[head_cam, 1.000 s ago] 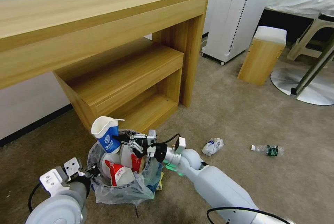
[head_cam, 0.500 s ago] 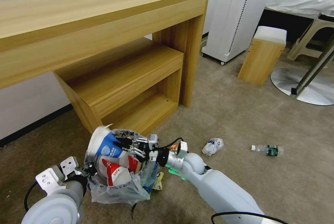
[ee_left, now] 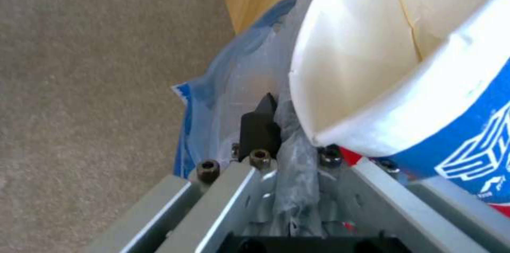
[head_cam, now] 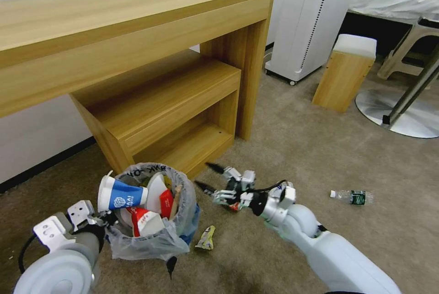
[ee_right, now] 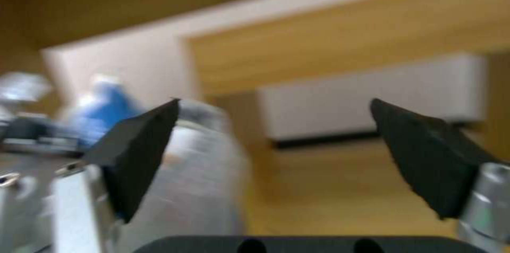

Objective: Pick up the trash bin and place the garbage on the floor into it.

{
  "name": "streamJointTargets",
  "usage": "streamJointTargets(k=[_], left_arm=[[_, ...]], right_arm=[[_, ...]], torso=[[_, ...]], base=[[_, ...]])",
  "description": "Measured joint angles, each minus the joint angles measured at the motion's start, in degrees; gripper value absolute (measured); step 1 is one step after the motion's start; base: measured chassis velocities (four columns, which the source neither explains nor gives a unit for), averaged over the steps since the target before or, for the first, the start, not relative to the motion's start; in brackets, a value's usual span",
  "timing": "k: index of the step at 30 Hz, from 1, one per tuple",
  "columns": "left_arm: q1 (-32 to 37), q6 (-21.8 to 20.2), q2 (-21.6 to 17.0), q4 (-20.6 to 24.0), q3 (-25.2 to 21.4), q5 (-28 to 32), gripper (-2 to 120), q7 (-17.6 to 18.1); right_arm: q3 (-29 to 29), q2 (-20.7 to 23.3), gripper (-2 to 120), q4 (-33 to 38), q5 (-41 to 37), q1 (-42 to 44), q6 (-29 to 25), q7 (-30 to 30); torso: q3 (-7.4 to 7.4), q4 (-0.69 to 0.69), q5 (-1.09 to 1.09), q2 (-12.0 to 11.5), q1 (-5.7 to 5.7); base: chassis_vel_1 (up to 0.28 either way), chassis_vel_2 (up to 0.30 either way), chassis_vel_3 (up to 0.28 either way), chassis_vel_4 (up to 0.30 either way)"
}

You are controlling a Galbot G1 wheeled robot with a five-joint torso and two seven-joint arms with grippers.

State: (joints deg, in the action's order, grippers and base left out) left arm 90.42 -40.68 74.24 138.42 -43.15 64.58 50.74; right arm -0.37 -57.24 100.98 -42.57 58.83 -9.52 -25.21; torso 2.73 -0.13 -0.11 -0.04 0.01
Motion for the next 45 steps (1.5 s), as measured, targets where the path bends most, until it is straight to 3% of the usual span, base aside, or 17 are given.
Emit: streamJointTargets(k=[3, 4, 7, 8, 10, 15, 25, 31, 35, 37, 38, 41, 45], left_arm=[[0.1, 0.0, -0.1, -0.2, -0.1, -0.3, 1, 0.0], [0.1, 0.0, -0.1, -0.2, -0.1, -0.3, 1, 0.0], [0.2, 0.0, -0.3, -0.3, -0.5, -0.5, 1, 0.0], [0.2, 0.0, -0.3, -0.3, -0.5, -0.5, 1, 0.0], [0.4, 0.1, -0.5, -0.3, -1.0, -0.4, 1, -0.1], [0.5, 0.1, -0.6, -0.2, -1.6, -0.3, 1, -0.2], [0.5, 0.2, -0.9, -0.3, -1.9, -0.6, 1, -0.3], [0.6, 0.2, -0.8, -0.3, -1.5, -1.2, 1, -0.3], [0.7, 0.2, -0.5, -0.3, -1.1, -1.8, 1, -0.3], [1.1, 0.3, 0.1, -0.3, -0.6, -2.5, 1, -0.4], [1.1, 0.3, 0.1, -0.3, -0.6, -2.5, 1, -0.4], [1.2, 0.3, 0.4, 0.1, -0.4, -3.0, 1, -0.5], [1.4, 0.3, 0.5, 0.1, -0.4, -3.2, 1, -0.5]], right_arm=[[1.5, 0.0, 100, 2.6, 2.3, 3.0, 5.0, 12.2], [1.5, 0.0, 100, 2.6, 2.3, 3.0, 5.0, 12.2], [2.1, -0.6, 100, 5.2, 2.4, 5.4, 13.7, 26.6], [2.1, -0.6, 100, 5.2, 2.4, 5.4, 13.7, 26.6], [2.3, -0.9, 100, 7.1, -0.5, 7.3, 19.1, 35.4], [3.6, -0.7, 100, 10.3, -3.1, 10.8, 25.9, 43.8], [5.7, -1.5, 100, 11.1, -2.3, 14.7, 27.3, 46.5], [4.9, -3.2, 100, 9.8, -4.1, 14.3, 30.9, 48.9], [4.0, -5.9, 100, 7.4, -4.0, 12.5, 32.8, 49.2], [3.0, -10.9, 100, 3.4, -4.1, 9.6, 34.4, 48.7], [3.0, -10.9, 100, 3.4, -4.1, 9.6, 34.4, 48.7], [1.7, -14.9, 100, 0.4, -9.0, 7.6, 38.7, 52.1], [1.2, -16.8, 100, 0.1, -16.0, 6.8, 43.6, 57.5]], torso=[[0.00, 0.00, 0.00, 0.0, 0.00], [0.00, 0.00, 0.00, 0.0, 0.00], [0.00, 0.01, 0.00, 0.0, 0.00], [0.00, 0.01, 0.00, 0.0, 0.00], [0.00, 0.01, 0.00, 0.0, 0.00], [0.00, 0.00, -0.01, 0.0, 0.00], [0.00, 0.00, -0.01, 0.0, 0.00], [0.00, 0.00, -0.01, 0.0, 0.00], [0.00, 0.00, -0.02, 0.0, 0.00], [0.00, 0.01, -0.02, 0.0, 0.00], [0.00, 0.01, -0.02, 0.0, 0.00], [0.00, 0.01, -0.01, 0.0, 0.00], [0.00, 0.01, -0.01, 0.0, 0.00]], base=[[0.000, 0.000, 0.000, 0.000], [0.000, 0.000, 0.000, 0.000], [0.000, 0.000, 0.000, 0.000], [0.000, 0.000, 0.000, 0.000], [0.000, 0.000, 0.000, 0.000], [0.000, 0.000, 0.000, 0.000], [0.000, 0.000, 0.000, 0.000], [0.000, 0.000, 0.000, 0.000], [0.000, 0.000, 0.000, 0.000], [0.000, 0.000, 0.000, 0.000], [0.000, 0.000, 0.000, 0.000], [0.000, 0.000, 0.000, 0.000], [0.000, 0.000, 0.000, 0.000]])
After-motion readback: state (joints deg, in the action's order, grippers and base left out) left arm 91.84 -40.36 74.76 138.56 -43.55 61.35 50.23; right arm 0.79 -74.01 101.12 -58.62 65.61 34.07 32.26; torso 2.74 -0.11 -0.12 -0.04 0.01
